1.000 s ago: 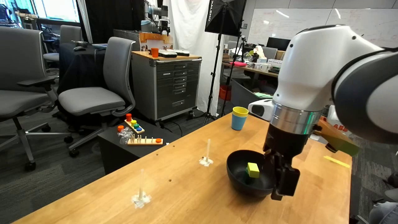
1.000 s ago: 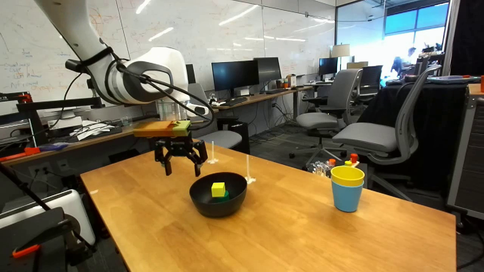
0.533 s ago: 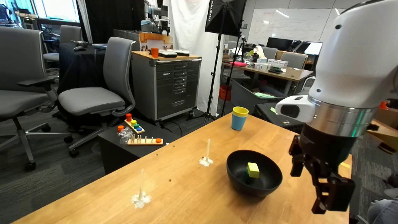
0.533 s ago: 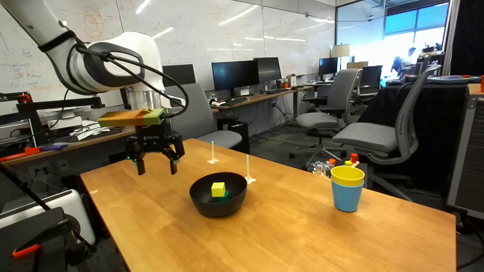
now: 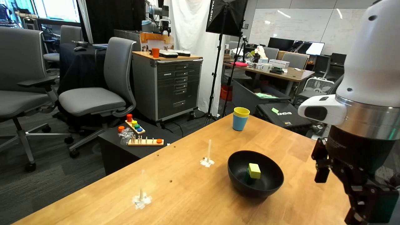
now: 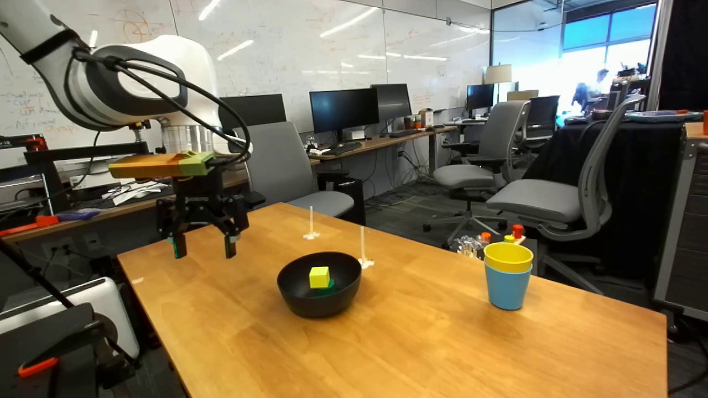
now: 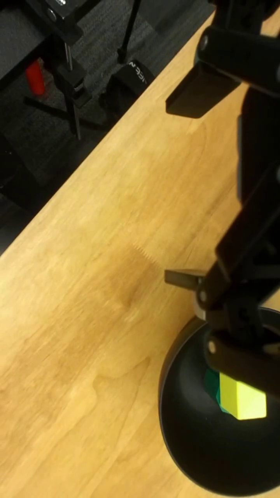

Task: Put the green block inside the black bowl then place the yellow block on top of the green block

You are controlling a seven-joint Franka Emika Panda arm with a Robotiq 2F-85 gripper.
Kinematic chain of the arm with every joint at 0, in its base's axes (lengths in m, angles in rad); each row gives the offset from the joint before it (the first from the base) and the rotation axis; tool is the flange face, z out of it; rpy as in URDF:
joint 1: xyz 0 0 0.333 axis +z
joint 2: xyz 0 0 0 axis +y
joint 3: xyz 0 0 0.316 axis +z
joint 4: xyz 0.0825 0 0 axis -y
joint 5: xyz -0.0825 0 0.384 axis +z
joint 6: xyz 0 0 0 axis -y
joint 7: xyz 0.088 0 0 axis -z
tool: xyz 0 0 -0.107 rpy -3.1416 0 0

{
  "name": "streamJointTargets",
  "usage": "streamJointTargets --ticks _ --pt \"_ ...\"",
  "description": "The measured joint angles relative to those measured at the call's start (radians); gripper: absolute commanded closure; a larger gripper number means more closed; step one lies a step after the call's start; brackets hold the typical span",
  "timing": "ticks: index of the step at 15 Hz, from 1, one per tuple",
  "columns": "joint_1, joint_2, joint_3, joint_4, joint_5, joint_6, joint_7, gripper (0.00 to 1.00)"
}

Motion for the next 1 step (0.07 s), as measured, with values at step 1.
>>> streamJointTargets --ticks 1 --pt "0.0 0.0 0.0 -0.001 0.0 0.0 0.0 0.0"
